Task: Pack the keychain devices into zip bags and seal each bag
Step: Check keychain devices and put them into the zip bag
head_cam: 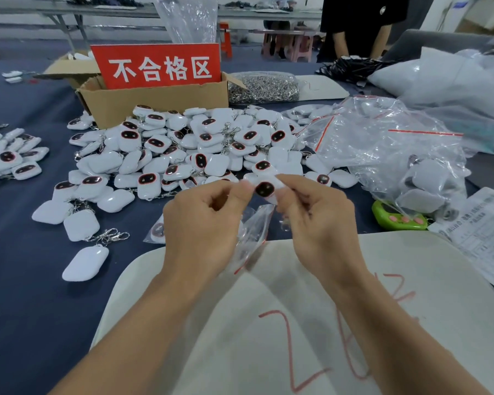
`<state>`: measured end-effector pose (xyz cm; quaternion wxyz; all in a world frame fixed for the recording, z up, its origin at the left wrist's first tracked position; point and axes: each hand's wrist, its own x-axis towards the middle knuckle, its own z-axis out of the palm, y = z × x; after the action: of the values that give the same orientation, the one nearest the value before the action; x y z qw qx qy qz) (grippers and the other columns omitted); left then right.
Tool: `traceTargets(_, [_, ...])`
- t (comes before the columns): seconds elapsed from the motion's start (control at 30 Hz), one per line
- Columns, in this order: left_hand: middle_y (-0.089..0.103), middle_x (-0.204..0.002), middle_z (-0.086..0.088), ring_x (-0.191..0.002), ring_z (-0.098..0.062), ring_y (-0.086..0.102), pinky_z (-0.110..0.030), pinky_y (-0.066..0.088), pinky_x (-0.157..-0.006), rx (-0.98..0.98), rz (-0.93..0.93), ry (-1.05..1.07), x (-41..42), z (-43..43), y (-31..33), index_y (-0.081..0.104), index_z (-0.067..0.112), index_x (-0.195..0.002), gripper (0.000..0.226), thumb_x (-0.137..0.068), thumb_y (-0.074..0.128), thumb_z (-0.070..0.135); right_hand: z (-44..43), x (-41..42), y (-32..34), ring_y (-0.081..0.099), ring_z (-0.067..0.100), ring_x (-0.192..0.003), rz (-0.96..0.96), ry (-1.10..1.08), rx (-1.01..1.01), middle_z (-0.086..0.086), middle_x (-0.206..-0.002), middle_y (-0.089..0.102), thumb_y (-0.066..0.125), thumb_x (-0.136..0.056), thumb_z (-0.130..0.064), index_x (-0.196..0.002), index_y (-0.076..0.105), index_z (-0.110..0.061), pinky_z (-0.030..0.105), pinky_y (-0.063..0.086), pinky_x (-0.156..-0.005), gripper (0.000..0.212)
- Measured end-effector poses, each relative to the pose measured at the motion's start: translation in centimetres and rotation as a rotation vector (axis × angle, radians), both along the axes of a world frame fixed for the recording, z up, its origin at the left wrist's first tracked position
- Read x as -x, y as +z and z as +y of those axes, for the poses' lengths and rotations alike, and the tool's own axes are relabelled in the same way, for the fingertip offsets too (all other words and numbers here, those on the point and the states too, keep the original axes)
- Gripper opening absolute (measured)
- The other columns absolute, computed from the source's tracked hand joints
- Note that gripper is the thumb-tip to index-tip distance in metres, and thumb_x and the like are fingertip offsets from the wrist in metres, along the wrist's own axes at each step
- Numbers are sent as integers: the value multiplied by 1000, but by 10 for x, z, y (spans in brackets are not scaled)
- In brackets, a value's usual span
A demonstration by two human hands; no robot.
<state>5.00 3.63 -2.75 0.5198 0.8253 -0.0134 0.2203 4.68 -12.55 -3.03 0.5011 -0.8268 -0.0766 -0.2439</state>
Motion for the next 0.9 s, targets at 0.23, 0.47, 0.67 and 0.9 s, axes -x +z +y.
traceTargets(0.23, [69,-81,14,-87,-13,65,-32,46,-75,-681,157,9,7,9,8,68,56,-105,42,-69,48,67,-7,-6,-2,58,5,-49,123,-104,-191,-5,-56,66,64,-91,-39,-83,72,-47,36,54,-62,14])
traceTargets(0.47, [64,-74,23,-81,8,57,-5,31,-65,-412,67,-11,1,9,2,50,48,-143,61,-85,61,31,-9,-5,-3,50,6,-46,171,-76,-274,-1,-52,63,67,-95,-35,-86,76,-37,21,42,-51,13])
traceTargets(0.67, [61,-73,12,-76,-6,55,-22,42,-69,-287,-87,-89,11,-3,5,41,35,-154,60,-96,55,26,2,0,2,48,9,-46,235,67,-329,-3,-49,58,72,-91,-28,-86,78,-30,20,40,-47,8])
traceTargets(0.9, [49,-80,11,-78,-9,43,-29,39,-74,-406,-213,-73,12,-5,6,47,21,-153,60,-93,54,17,7,10,6,64,30,-85,502,476,-446,31,-97,73,60,-80,-4,-106,80,-14,51,49,-83,35])
